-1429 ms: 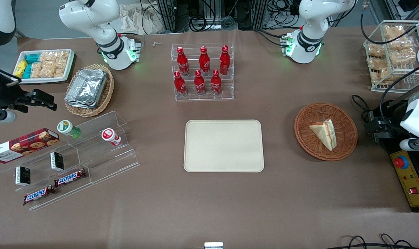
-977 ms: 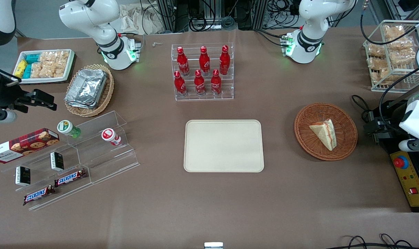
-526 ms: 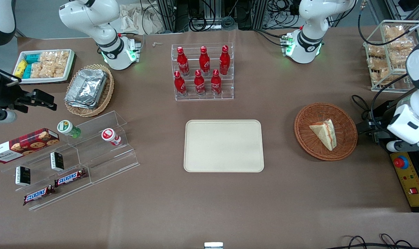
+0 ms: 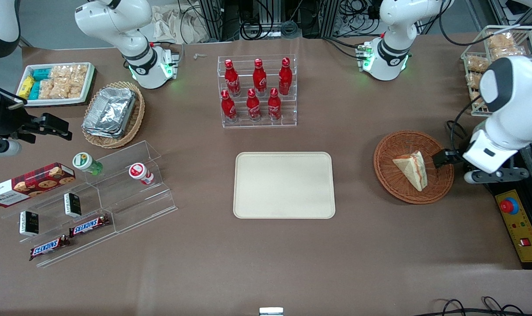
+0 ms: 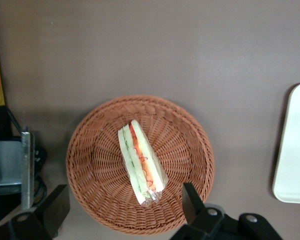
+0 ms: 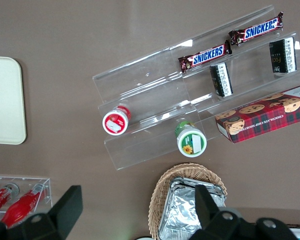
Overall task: Place sandwich from basket to tray
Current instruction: 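Move the left gripper over the wrapped sandwich in the wicker basket, then lower the open left gripper around the sandwich and close on it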
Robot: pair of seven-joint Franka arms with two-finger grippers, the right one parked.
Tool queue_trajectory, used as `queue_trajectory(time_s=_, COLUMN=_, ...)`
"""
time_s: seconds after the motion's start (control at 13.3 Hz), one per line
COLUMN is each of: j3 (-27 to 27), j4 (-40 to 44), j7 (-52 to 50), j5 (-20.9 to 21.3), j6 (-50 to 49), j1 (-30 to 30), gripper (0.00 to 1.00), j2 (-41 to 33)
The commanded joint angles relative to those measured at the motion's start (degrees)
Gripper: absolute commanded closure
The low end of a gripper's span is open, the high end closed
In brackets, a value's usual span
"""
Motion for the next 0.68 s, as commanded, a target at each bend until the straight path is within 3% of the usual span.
queue_trajectory(time_s=0.0, j3=-0.12, j4=-6.89, j7=-0.17, j5=-0.94, j6=6.60, j1=0.62, gripper=0.00, j2=-2.49)
queue_trajectory(time_s=0.3, j3=-0.12, j4=-10.95, j7=-0.25, j5=-1.21, j6=14.17, j1=0.62, gripper=0.00, j2=-0.56)
queue_trajectory(time_s=0.6, j3=-0.04, j4=-11.39, j7=-0.25, j5=-5.25, j6=15.50, j1=0.88, gripper=0.00, j2=1.81)
